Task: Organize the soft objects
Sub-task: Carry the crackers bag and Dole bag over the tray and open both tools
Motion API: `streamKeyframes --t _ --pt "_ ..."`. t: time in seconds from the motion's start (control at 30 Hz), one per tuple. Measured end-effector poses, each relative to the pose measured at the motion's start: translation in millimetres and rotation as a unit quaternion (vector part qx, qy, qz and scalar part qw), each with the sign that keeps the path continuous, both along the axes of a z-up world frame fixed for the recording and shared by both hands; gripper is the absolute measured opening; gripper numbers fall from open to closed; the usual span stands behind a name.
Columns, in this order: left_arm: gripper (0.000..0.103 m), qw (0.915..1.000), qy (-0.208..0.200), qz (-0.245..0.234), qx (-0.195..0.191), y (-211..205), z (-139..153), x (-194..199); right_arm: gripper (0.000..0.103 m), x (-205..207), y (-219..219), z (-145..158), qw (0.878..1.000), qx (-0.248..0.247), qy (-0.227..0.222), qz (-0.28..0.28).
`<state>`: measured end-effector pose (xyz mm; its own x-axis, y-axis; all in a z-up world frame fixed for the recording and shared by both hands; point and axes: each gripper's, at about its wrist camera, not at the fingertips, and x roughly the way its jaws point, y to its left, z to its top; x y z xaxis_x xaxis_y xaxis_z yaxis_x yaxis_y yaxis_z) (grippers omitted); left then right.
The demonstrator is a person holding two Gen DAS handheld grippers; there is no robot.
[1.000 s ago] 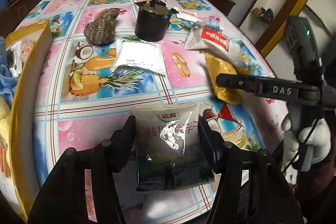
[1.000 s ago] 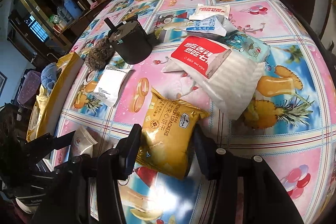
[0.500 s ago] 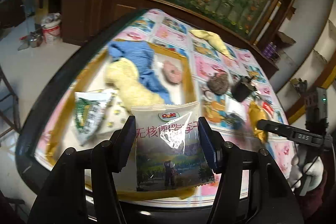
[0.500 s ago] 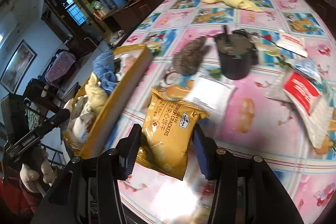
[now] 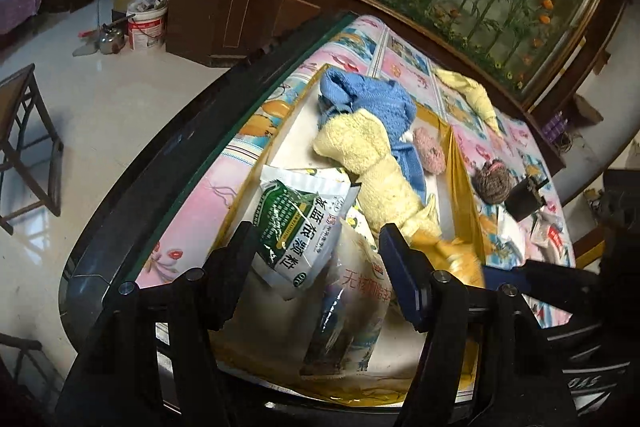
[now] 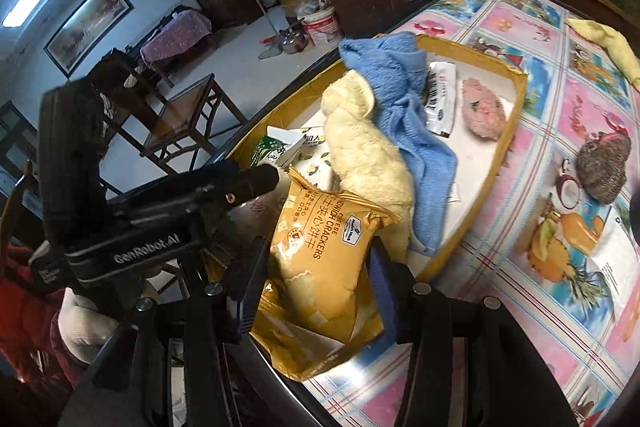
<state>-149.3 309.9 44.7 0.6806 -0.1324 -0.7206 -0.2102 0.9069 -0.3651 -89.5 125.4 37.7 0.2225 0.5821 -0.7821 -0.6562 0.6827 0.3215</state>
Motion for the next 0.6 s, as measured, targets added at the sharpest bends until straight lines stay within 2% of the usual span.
streamKeyframes --t 0.1,0.17,0.33,0.47,0.6 --pt "0.064 0.9996 -0.022 0.010 -0.017 11 8 -7 0.051 -3 18 -11 0.999 -0.035 -0.020 0.007" --pt "0.064 0.9990 -0.035 0.012 -0.025 14 12 -11 0.055 -4 23 -15 0.998 -0.045 -0.029 0.013" --pt "0.064 0.9975 -0.059 0.005 -0.038 14 20 -14 0.056 0 11 -6 1.000 0.000 -0.016 0.011" --pt "0.064 0.9962 -0.077 -0.008 -0.039 7 28 -17 0.056 7 -26 11 0.998 0.052 -0.027 -0.022" --pt "0.064 0.9952 -0.089 -0.026 -0.033 -4 35 -19 0.056 30 -91 13 0.992 0.040 -0.039 -0.111"
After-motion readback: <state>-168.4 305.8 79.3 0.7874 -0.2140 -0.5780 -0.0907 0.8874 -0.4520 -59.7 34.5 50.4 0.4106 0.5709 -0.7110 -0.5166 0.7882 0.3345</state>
